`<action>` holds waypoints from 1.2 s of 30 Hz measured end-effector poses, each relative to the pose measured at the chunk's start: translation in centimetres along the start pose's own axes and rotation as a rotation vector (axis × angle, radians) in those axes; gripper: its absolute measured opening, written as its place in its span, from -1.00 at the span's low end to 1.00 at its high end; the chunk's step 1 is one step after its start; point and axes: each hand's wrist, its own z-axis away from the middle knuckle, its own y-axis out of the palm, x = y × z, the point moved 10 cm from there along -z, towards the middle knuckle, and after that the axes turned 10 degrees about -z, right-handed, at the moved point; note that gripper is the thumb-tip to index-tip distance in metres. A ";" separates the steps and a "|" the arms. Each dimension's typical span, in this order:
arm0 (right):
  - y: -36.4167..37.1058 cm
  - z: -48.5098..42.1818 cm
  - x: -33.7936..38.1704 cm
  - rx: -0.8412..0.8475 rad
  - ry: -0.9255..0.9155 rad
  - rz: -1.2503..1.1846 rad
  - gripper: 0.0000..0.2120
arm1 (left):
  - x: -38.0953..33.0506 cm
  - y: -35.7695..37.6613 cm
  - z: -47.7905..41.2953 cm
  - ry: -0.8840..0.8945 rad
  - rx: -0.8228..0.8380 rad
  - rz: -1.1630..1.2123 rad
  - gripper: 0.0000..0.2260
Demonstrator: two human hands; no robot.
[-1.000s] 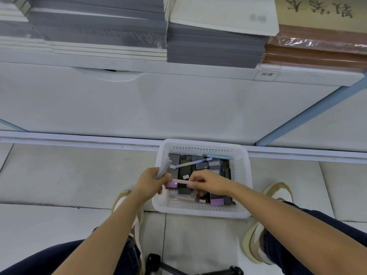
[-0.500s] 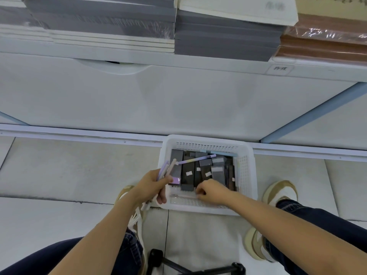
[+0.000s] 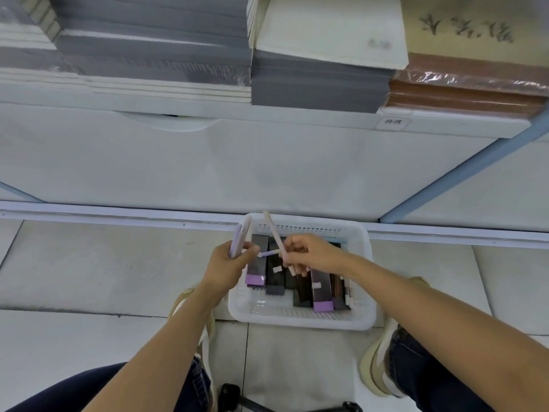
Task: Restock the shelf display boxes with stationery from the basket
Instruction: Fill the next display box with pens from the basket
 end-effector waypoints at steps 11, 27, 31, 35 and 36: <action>-1.3 6.5 17.2 0.099 -0.310 0.052 -0.94 | -17.2 -5.1 5.1 0.328 -0.237 0.444 -0.70; -8.8 28.4 41.2 -0.386 -1.191 -0.237 -0.87 | -39.2 -10.0 15.4 0.757 -0.086 0.478 -0.84; -9.9 33.3 45.8 -0.547 -1.328 -0.171 -0.87 | -42.8 -10.0 16.9 0.745 0.021 0.419 -0.84; -11.6 36.7 49.2 -0.740 -1.427 -0.126 -0.86 | -45.1 -10.4 17.6 0.687 0.076 0.359 -0.88; -12.0 37.2 49.8 -0.782 -1.441 -0.115 -0.85 | -45.5 -10.6 17.6 0.684 0.082 0.340 -0.91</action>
